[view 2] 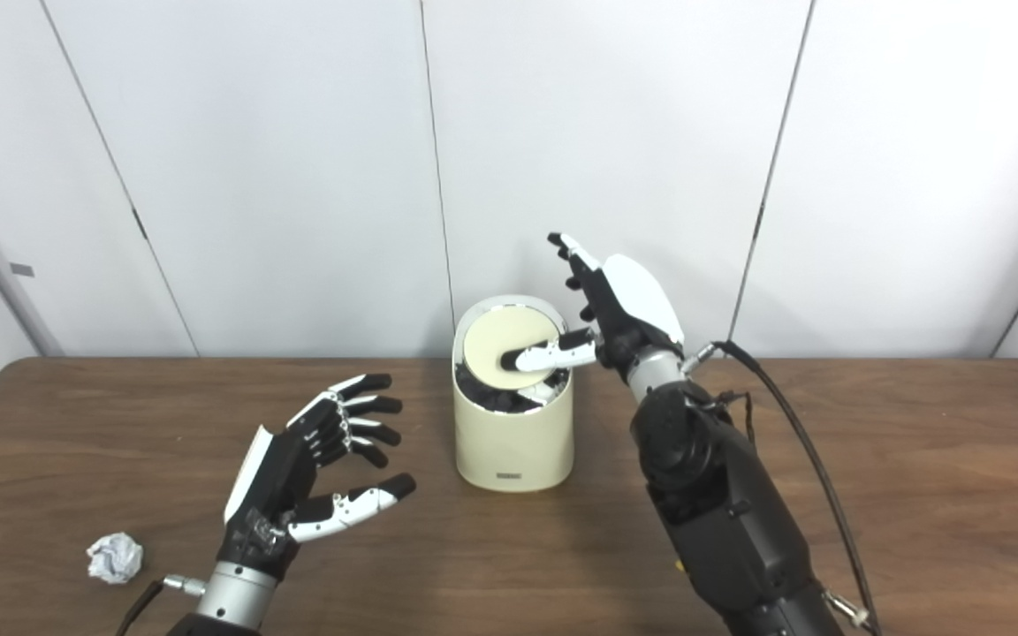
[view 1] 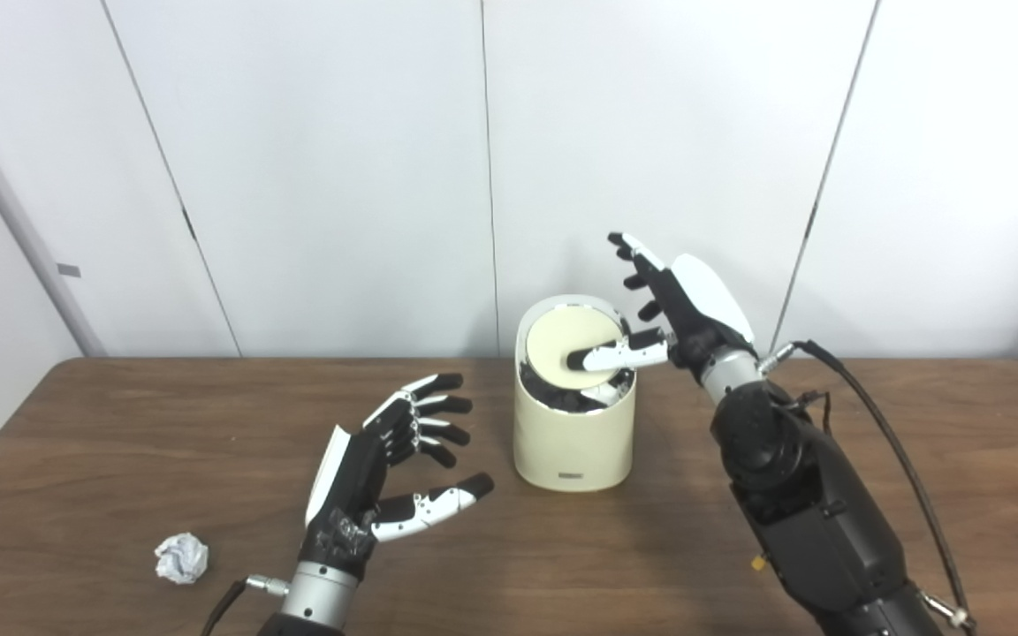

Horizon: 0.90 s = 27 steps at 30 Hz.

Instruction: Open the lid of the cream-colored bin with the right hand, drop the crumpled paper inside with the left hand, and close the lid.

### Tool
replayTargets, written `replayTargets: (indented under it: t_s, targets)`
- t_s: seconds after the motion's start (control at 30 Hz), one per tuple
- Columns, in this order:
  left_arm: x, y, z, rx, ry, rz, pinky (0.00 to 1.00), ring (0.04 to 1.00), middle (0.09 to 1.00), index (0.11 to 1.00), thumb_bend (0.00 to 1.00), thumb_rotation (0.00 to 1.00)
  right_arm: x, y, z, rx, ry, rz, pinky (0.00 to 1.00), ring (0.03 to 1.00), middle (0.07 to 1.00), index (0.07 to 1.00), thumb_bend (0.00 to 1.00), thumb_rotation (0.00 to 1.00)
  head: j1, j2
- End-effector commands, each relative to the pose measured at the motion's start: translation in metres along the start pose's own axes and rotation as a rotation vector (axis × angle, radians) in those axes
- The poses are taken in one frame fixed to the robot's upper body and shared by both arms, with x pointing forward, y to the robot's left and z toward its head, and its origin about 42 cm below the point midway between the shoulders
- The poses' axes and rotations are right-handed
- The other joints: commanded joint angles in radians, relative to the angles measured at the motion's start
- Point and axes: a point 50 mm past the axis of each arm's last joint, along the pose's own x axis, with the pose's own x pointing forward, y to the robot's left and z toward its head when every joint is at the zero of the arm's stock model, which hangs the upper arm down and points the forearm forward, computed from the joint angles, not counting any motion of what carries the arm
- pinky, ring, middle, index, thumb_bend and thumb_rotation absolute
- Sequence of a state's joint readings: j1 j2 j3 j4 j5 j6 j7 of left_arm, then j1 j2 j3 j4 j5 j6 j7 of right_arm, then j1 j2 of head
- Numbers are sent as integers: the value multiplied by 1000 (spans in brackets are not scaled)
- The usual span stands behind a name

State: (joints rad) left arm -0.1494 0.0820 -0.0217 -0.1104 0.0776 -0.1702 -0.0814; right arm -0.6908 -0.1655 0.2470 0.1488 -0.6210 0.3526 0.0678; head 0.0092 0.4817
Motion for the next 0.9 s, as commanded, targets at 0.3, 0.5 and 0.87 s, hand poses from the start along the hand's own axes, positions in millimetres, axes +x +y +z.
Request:
replayTargets:
  t_s: [0.3, 0.5, 0.87]
  targets:
    - [14, 1, 20, 0, -90, 8, 509, 610, 724, 809, 698, 72, 6, -7, 13, -70, -58, -12, 671, 865, 939, 945, 884, 276, 1, 14]
    - [14, 0, 22, -1, -91, 9, 502, 604, 719, 807, 701, 69, 6, -3, 10, -121, -48, 13, 679, 872, 951, 947, 879, 256, 8, 21]
    - [13, 0, 22, 7, -85, 13, 503, 602, 718, 806, 703, 81, 7, -8, 14, -370, -35, -25, 723, 857, 939, 915, 894, 161, 9, 28]
